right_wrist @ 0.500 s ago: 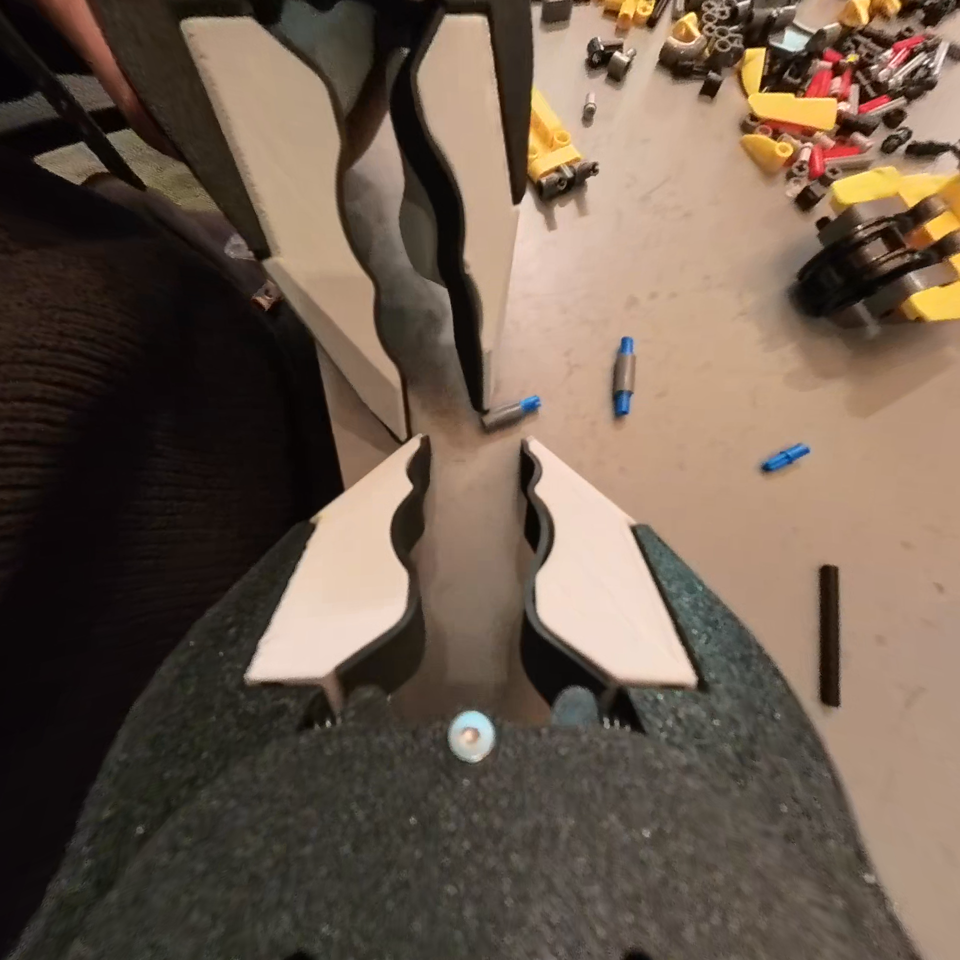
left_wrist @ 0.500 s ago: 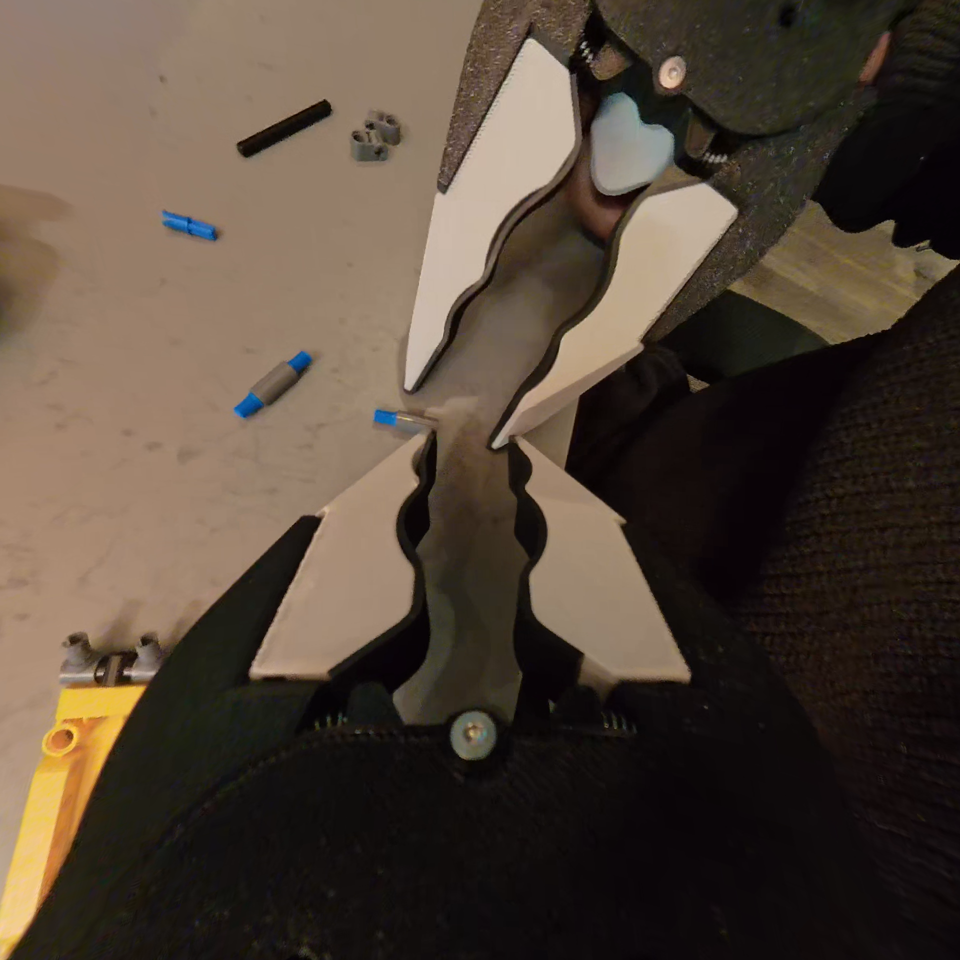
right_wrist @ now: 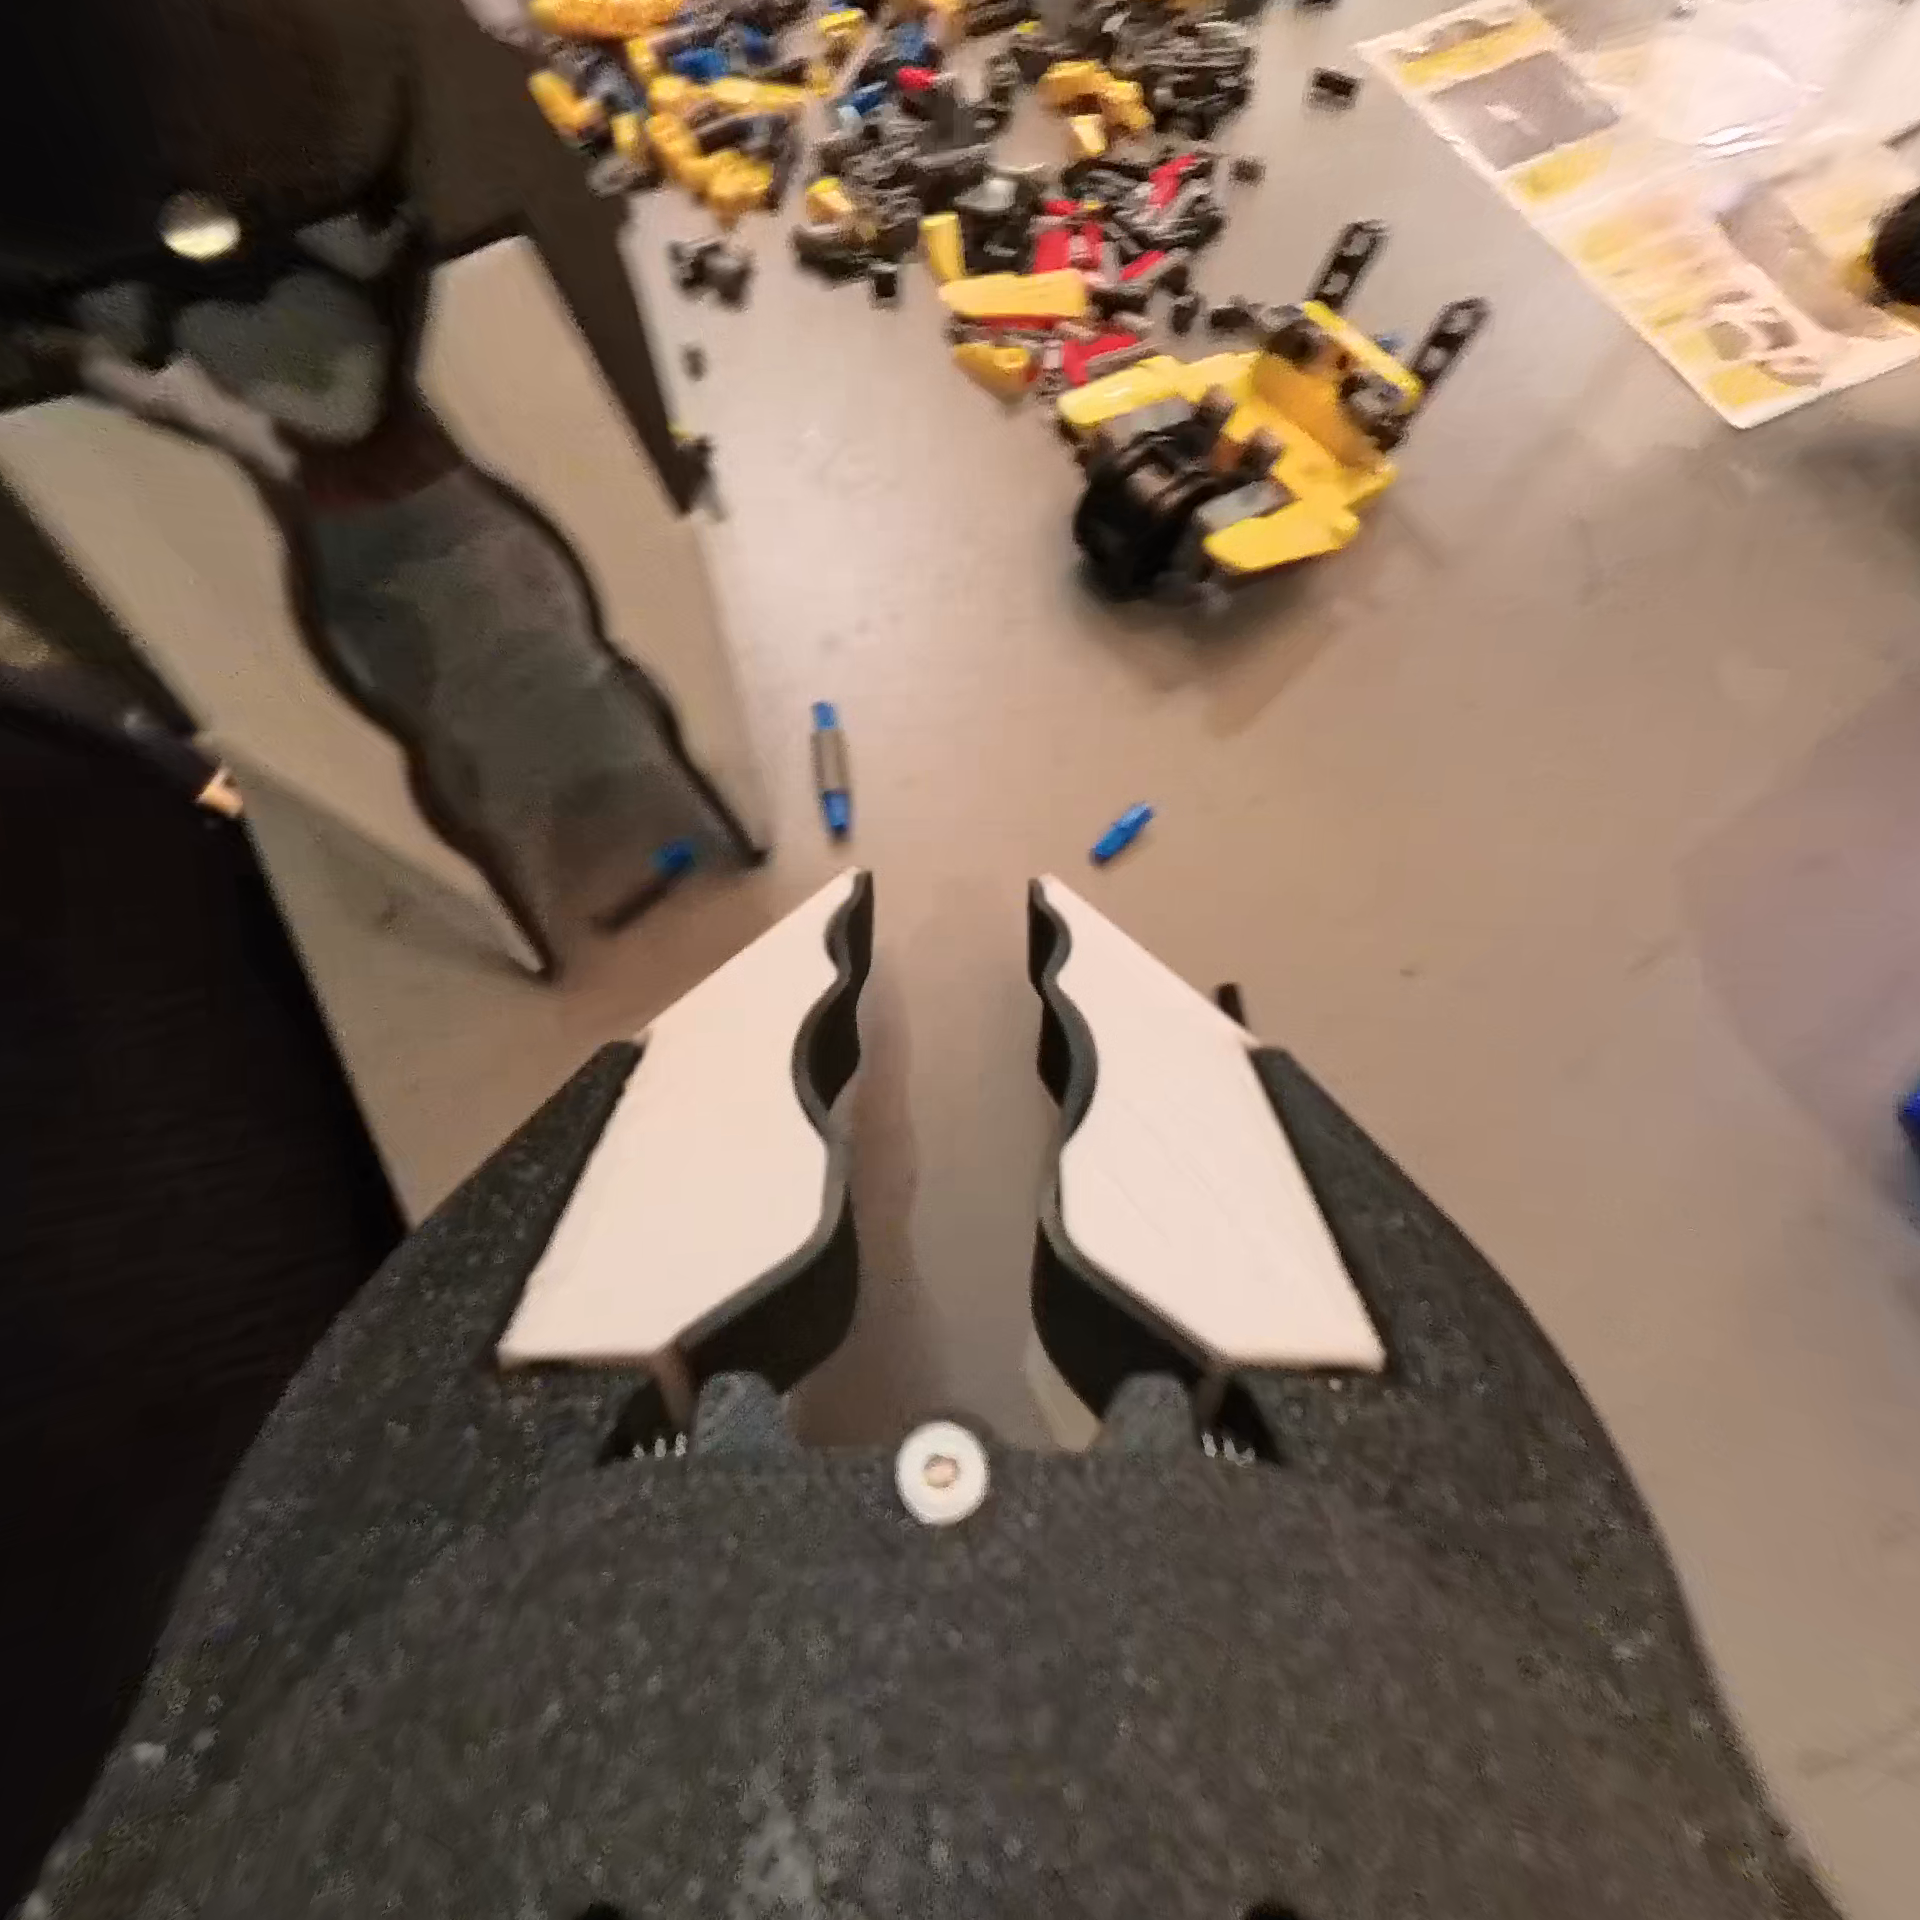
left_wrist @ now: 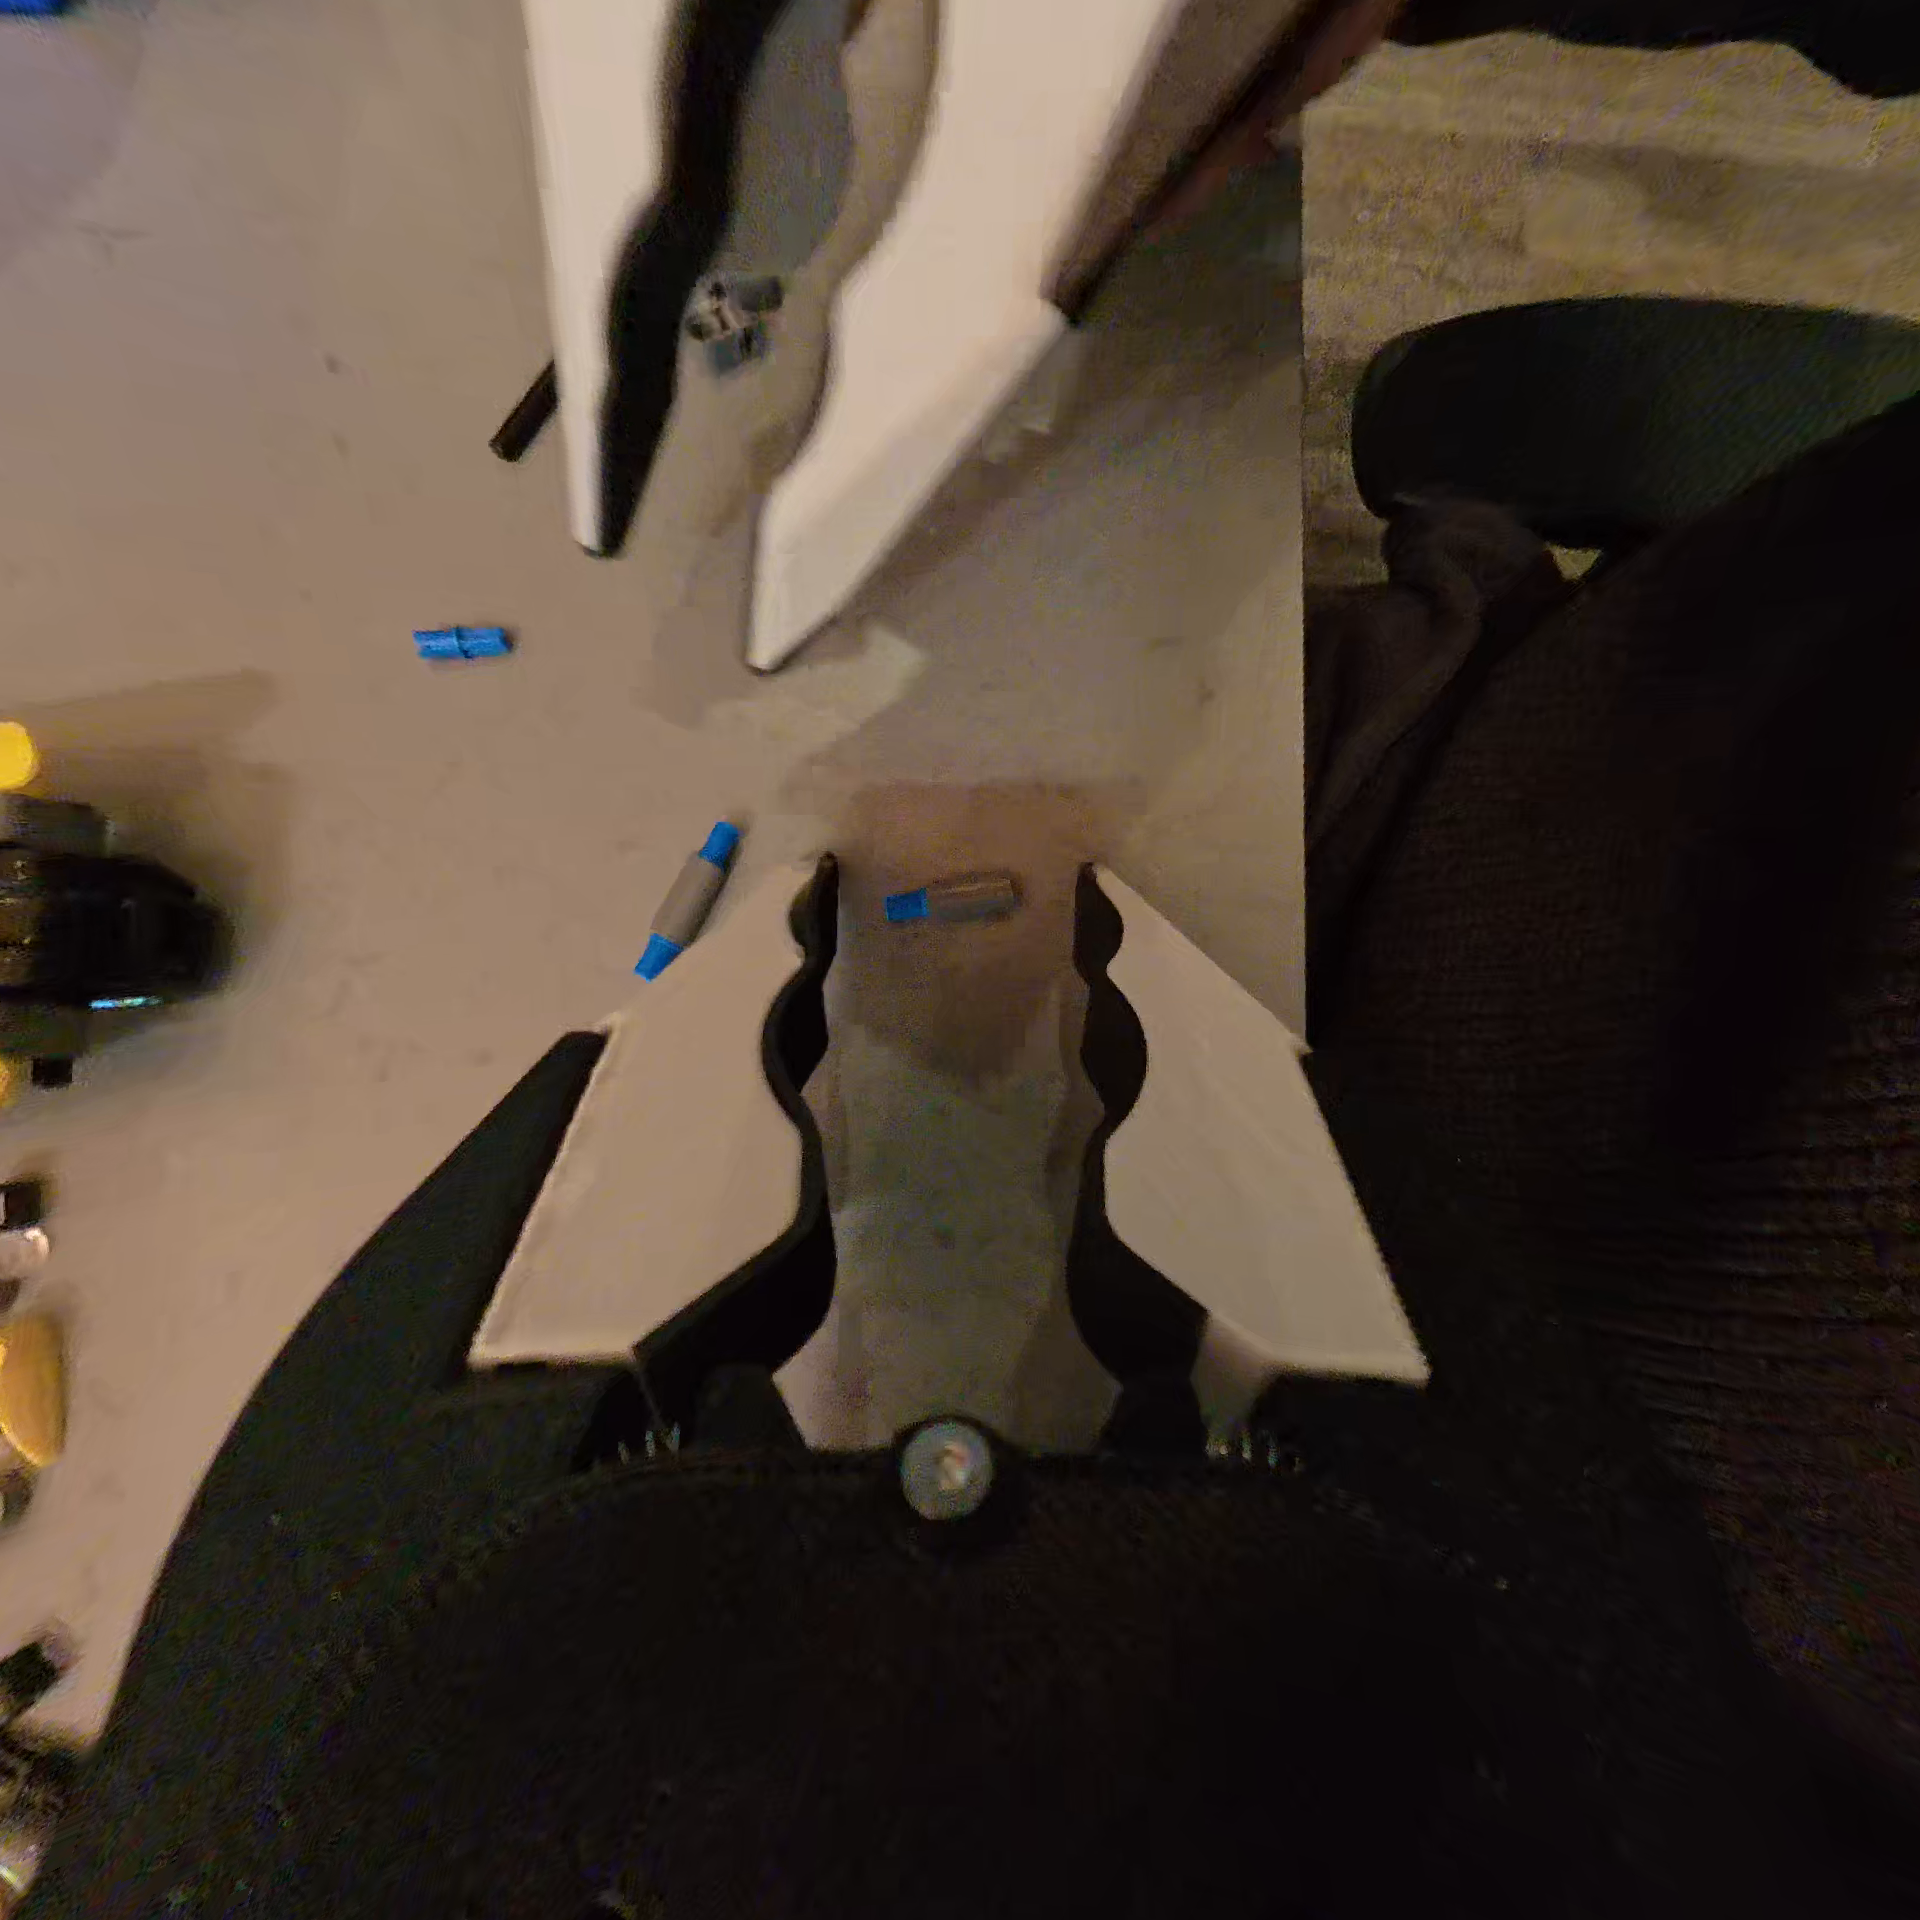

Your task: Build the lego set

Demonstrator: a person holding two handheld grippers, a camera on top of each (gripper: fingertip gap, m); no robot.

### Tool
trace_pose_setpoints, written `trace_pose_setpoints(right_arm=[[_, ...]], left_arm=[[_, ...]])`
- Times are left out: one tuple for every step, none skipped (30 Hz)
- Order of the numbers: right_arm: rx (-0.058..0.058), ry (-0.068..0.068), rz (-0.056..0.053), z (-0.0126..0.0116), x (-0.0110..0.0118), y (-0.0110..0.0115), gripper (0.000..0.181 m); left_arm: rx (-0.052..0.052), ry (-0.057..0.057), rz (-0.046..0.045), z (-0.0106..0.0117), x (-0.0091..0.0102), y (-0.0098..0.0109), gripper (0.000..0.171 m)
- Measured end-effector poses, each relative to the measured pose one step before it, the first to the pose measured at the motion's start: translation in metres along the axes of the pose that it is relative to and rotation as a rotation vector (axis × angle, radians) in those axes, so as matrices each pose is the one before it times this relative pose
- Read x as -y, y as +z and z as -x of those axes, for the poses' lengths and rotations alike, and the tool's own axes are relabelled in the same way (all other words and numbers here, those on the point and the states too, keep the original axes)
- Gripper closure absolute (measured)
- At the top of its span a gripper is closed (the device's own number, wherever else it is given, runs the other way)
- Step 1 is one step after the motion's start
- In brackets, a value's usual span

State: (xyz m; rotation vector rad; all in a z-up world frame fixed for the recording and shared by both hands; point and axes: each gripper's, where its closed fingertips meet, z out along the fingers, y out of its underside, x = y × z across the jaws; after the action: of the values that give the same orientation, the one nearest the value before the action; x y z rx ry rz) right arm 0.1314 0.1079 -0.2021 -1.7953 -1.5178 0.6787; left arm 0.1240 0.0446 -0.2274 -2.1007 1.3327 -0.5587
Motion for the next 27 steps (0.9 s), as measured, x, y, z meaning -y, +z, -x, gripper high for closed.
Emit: trace_pose_setpoints(right_arm=[[-0.0128,0.0209,-0.0034,-0.00671,0.00060,0.00220,0.151],[-0.0040,0.0111,0.0018,-0.00470,0.00023,0.00228,0.150],[-0.0011,-0.0003,0.0037,-0.00377,0.00035,0.00190,0.148],[0.0038,-0.0089,0.0024,-0.00289,0.00106,0.00148,0.146],[0.0102,-0.0105,0.0039,-0.00209,0.00110,0.00138,0.144],[0.0175,-0.0110,0.0066,-0.00131,0.00092,0.00126,0.142],[0.0258,-0.0145,0.0067,-0.00010,0.00104,0.00135,0.142],[0.0214,-0.0131,0.0098,-0.00087,0.00044,0.00135,0.141],[0.0174,-0.0134,0.0137,-0.00165,0.00014,0.00160,0.140],[0.0227,-0.0205,0.0148,-0.00045,-0.00004,0.00185,0.140],[0.0293,-0.0293,0.0162,0.00066,-0.00030,0.00216,0.138],[0.0408,-0.0409,0.0216,0.00279,-0.00110,0.00261,0.135],[0.0443,-0.0480,0.0206,0.00362,-0.00098,0.00236,0.132],[0.0365,-0.0452,0.0138,0.00226,0.00005,0.00172,0.132],[0.0256,-0.0368,0.0112,0.00009,0.00068,0.00118,0.131],[0.0100,-0.0259,0.0104,-0.00296,0.00103,0.00066,0.131],[0.0068,-0.0175,0.0096,-0.00392,0.00086,0.00025,0.130],[0.0192,-0.0094,0.0089,-0.00200,0.00015,0.00015,0.130],[0.0294,-0.0015,0.0077,-0.00022,-0.00039,0.00019,0.130],[0.0371,0.0025,0.0050,0.00171,-0.00087,0.00039,0.131],[0.0339,0.0047,0.0042,0.00200,-0.00169,0.00046,0.131],[0.0238,0.0059,0.0077,0.00118,-0.00296,0.00043,0.132],[0.0158,0.0048,0.0107,0.00088,-0.00389,0.00036,0.133],[0.0079,0.0017,-0.0073,0.00110,-0.00122,-0.00064,0.135],[0.0147,0.0052,-0.0028,0.00290,-0.00197,-0.00115,0.137],[0.0063,0.0092,-0.0050,0.00217,-0.00132,-0.00134,0.137],[0.0009,0.0108,-0.0023,0.00185,-0.00162,-0.00128,0.137]], left_arm=[[-0.0034,0.0040,-0.00275,-0.00066,0.00085,-0.00030,0.131],[-0.0129,-0.0022,0.00165,-0.00239,-0.00005,-0.00076,0.133],[-0.0068,-0.0079,0.00411,-0.00156,-0.00093,-0.00089,0.133],[-0.0010,-0.0086,0.00275,-0.00096,-0.00122,-0.00119,0.133],[-0.0016,-0.0056,0.00124,-0.00123,-0.00148,-0.00134,0.134],[0.0013,-0.0031,0.00119,-0.00096,-0.00159,-0.00126,0.135],[0.0018,-0.0025,0.00121,-0.00093,-0.00140,-0.00121,0.136],[0.0007,-0.0025,0.00080,-0.00101,-0.00131,-0.00102,0.136],[0.0008,-0.0030,0.00053,-0.00099,-0.00094,-0.00084,0.137],[0.0009,-0.0034,-0.00048,-0.00077,-0.00069,-0.00057,0.138],[0.0024,-0.0032,-0.00132,-0.00035,-0.00033,-0.00032,0.138],[0.0033,-0.0027,-0.00198,-0.00005,-0.00027,-0.00031,0.139],[0.0030,-0.0024,-0.00166,0.00007,-0.00024,-0.00015,0.141],[0.0019,-0.0030,-0.00039,0.00018,-0.00024,-0.00038,0.143],[-0.0010,-0.0031,0.00108,-0.00028,-0.00038,-0.00042,0.144],[-0.0047,-0.0026,0.00204,-0.00086,-0.00049,-0.00059,0.145],[-0.0032,-0.0028,0.00104,-0.00057,-0.00038,-0.00042,0.145],[-0.0005,-0.0031,-0.00154,-0.00029,-0.00035,-0.00026,0.145],[0.0001,-0.0029,-0.00442,-0.00021,-0.00019,0.00000,0.145],[0.0003,-0.0031,-0.00635,-0.00012,0.00002,-0.00007,0.145],[0.0001,-0.0038,-0.00675,-0.00013,-0.00005,-0.00003,0.144],[-0.0009,-0.0039,-0.00640,-0.00023,0.00001,0.00002,0.144],[-0.0013,-0.0028,-0.00599,-0.00022,-0.00004,-0.00001,0.144],[-0.0017,-0.0025,-0.00548,-0.00008,0.00003,-0.00008,0.143],[-0.0023,-0.0027,-0.00458,-0.00013,0.00001,-0.00005,0.143],[-0.0023,-0.0020,-0.00370,-0.00012,-0.00005,-0.00005,0.143],[-0.0022,-0.0011,-0.00346,-0.00014,0.00004,0.00006,0.143]])
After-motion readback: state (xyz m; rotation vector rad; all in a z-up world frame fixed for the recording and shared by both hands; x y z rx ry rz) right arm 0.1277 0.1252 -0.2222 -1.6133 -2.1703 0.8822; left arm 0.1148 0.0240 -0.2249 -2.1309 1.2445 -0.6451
